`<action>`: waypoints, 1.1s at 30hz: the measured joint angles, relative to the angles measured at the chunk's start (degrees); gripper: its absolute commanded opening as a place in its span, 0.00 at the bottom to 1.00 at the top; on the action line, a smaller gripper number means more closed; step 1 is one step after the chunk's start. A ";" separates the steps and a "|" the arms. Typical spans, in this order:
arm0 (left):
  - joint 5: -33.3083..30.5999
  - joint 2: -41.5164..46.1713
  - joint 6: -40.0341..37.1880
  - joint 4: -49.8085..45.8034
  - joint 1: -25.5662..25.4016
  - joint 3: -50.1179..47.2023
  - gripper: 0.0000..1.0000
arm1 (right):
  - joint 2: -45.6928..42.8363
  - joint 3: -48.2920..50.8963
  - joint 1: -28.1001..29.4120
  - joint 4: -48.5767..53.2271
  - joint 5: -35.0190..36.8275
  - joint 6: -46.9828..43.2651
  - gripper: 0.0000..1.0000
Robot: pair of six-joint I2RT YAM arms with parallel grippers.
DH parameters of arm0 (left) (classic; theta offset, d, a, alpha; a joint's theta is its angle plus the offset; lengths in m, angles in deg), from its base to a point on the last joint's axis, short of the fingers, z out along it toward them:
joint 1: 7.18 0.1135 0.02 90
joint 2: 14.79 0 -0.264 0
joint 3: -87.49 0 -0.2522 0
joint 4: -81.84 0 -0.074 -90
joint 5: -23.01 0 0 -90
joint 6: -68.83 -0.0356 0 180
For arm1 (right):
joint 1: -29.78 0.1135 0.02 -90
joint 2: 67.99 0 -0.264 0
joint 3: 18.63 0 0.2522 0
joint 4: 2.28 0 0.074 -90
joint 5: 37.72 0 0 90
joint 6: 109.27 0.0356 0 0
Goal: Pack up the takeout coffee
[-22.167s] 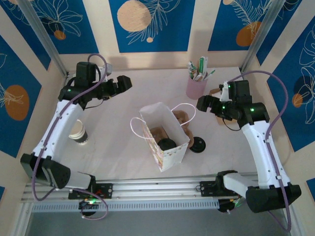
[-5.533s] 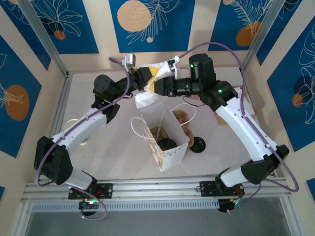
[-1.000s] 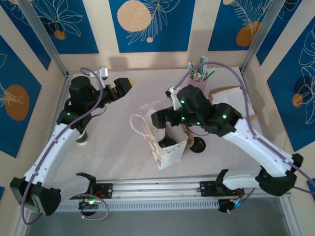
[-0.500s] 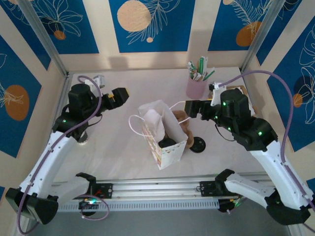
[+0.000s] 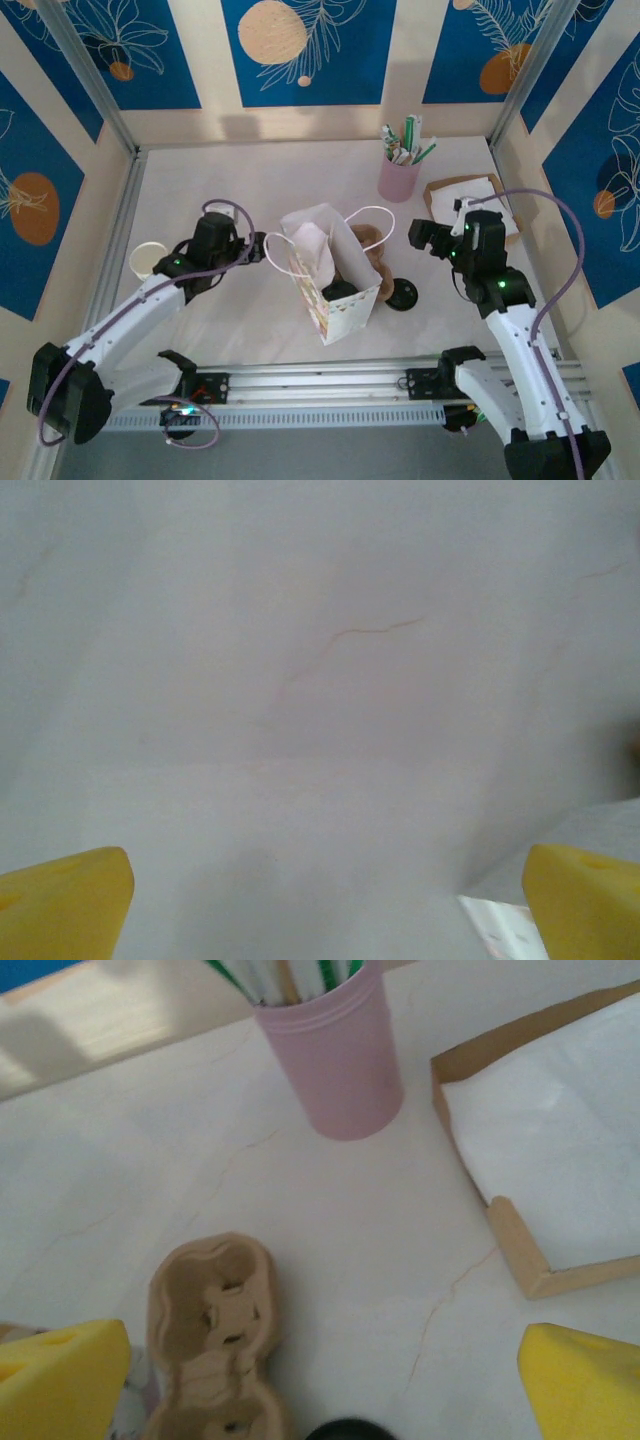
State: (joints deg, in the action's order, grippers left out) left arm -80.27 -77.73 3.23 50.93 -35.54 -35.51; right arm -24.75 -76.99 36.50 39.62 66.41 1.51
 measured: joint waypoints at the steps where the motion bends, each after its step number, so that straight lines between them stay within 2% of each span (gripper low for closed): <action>1: -1.20 -0.55 -1.57 0.92 -0.02 -0.48 1.00 | -0.31 1.88 -0.96 -2.29 0.09 0.00 0.99; 7: -5.92 -1.01 -12.15 7.78 0.09 -3.32 1.00 | 0.26 12.26 -5.44 -15.56 1.27 0.00 0.99; 12: -5.22 -2.78 -18.43 13.53 2.75 -5.68 1.00 | 4.48 18.32 -7.67 -25.35 2.32 -0.04 0.99; 19: -0.81 -7.23 -22.14 20.90 10.29 -8.98 1.00 | 13.64 21.97 -8.26 -38.42 2.56 -1.68 0.99; 28: 3.96 -13.70 -26.93 31.41 14.36 -9.05 1.00 | 26.23 22.05 -8.26 -52.98 2.56 -4.20 0.99; 33: 5.60 -18.21 -26.99 37.18 17.88 -9.64 1.00 | 30.93 23.67 -8.17 -60.78 2.54 -5.42 0.99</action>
State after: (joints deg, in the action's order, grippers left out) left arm -74.67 -95.94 -23.76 88.11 -17.66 -45.15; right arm 6.18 -53.32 28.33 -21.17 68.95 -3.92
